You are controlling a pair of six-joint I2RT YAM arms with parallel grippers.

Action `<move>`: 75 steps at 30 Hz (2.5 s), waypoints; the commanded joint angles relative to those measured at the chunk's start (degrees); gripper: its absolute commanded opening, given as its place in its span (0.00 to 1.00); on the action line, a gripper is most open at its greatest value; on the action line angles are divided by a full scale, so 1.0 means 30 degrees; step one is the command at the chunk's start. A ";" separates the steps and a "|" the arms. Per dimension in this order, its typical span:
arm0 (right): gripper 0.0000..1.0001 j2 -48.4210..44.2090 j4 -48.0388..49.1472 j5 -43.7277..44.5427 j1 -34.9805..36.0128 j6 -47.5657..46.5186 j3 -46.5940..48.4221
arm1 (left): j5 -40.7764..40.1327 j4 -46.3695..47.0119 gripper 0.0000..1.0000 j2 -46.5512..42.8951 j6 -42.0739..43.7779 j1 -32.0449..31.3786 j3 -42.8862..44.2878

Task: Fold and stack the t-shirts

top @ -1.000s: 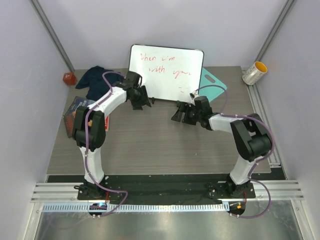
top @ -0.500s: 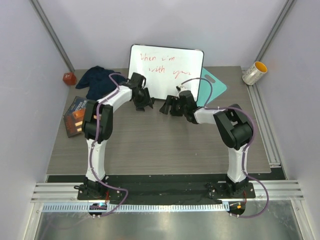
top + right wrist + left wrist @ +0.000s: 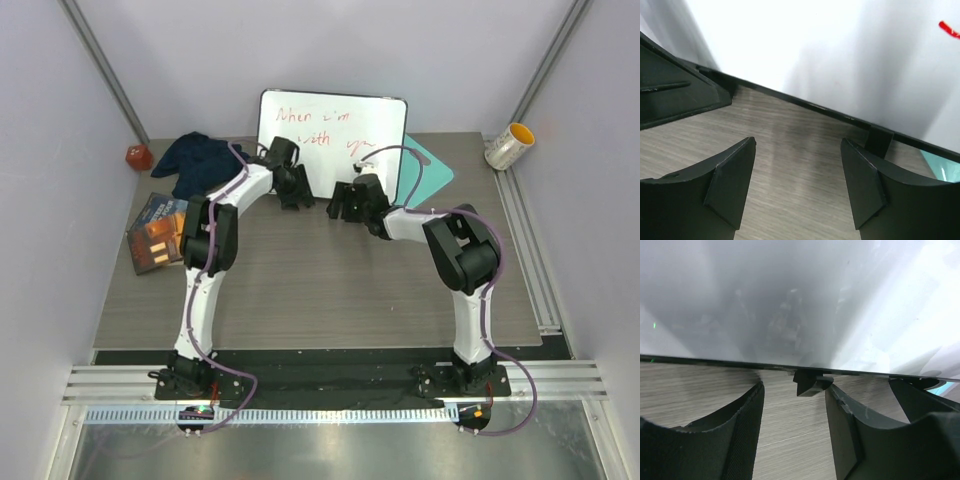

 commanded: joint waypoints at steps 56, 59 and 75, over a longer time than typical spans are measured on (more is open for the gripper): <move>0.81 -1.2426 -0.0512 -0.2009 0.3999 0.3257 -1.3036 | -0.5414 -0.2666 0.58 -1.2059 -0.0050 0.3470 -0.7185; 0.81 -1.3949 -0.0541 -0.2389 0.4000 0.3755 -1.4062 | -0.5648 -0.4421 0.59 -0.9020 0.0301 0.5229 -0.2415; 0.81 -1.7528 -0.0894 -0.3181 0.4030 0.4752 -1.6703 | -0.3621 -0.4344 0.64 -0.1825 -0.2103 0.9422 0.3430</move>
